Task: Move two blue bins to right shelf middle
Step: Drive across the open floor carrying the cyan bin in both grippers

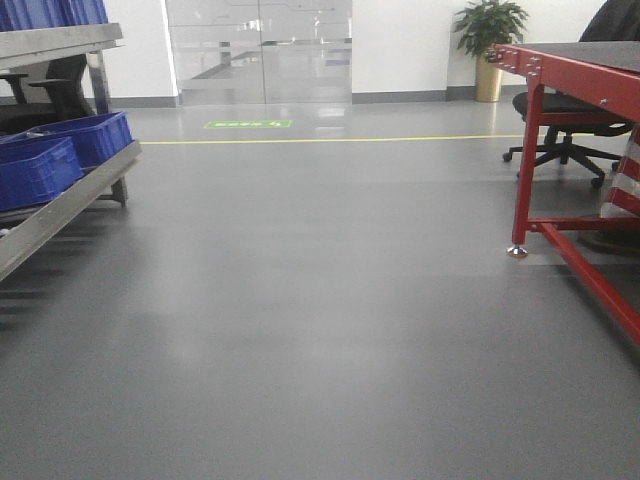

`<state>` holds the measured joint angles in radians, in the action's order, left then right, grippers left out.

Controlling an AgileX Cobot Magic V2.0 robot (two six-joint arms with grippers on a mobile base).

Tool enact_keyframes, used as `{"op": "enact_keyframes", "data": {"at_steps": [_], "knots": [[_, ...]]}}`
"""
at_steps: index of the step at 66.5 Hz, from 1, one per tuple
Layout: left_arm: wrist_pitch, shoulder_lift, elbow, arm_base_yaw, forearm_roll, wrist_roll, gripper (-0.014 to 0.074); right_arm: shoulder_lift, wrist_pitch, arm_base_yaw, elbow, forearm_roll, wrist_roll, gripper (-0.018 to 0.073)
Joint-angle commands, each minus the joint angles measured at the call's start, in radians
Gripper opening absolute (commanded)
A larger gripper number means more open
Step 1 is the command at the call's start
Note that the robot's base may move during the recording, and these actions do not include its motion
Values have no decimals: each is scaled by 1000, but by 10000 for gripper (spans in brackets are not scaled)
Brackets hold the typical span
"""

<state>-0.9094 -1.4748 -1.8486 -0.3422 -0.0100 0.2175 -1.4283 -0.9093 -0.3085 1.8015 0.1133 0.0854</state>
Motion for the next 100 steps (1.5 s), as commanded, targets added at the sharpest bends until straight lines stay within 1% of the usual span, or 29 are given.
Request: {"op": "enact_keyframes", "data": {"at_steps": [1, 100], "knots": [[97, 24, -15, -1, 24, -6, -111, 16, 81, -2, 14, 20, -19, -154], [97, 24, -15, -1, 24, -6, -111, 15, 88, -2, 14, 20, -19, -154]]}}
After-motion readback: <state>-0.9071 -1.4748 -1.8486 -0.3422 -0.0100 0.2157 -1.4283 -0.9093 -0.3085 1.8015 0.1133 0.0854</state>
